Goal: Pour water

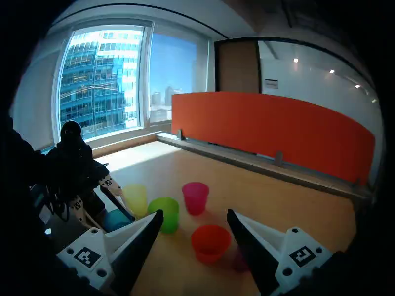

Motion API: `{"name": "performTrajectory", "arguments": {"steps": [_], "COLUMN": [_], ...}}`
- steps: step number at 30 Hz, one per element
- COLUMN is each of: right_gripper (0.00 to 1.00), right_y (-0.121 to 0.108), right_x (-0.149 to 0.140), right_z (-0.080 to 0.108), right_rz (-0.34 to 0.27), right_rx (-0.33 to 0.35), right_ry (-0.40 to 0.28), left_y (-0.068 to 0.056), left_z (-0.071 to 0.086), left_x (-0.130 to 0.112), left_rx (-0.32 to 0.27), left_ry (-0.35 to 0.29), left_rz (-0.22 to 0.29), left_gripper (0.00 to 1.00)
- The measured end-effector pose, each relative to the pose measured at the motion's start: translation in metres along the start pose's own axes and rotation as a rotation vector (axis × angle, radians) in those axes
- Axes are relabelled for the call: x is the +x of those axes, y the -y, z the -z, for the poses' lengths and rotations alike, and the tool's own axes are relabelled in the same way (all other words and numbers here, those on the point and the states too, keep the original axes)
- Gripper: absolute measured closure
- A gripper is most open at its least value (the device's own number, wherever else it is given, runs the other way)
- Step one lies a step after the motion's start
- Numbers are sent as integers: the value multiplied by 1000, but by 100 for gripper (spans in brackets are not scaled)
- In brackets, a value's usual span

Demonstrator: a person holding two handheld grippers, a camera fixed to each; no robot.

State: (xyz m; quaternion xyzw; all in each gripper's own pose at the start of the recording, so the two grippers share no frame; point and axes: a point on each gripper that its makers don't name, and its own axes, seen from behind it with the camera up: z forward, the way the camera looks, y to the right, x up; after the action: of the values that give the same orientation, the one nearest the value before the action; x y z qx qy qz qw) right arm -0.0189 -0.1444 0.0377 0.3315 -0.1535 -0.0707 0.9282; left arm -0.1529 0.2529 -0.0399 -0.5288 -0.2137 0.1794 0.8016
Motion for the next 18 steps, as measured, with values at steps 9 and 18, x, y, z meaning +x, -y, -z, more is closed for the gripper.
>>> {"name": "performTrajectory", "arguments": {"steps": [9,18], "right_gripper": [0,0], "right_y": [5,13], "right_x": [2,2], "right_z": [-4,-12], "right_rz": [8,29], "right_rx": [8,19], "right_ry": [1,14], "left_y": [-1,0], "left_z": [6,28], "left_x": [1,21], "left_rx": [13,25], "left_ry": [-2,-61], "left_rz": [-27,22], "left_gripper": [12,13]}}
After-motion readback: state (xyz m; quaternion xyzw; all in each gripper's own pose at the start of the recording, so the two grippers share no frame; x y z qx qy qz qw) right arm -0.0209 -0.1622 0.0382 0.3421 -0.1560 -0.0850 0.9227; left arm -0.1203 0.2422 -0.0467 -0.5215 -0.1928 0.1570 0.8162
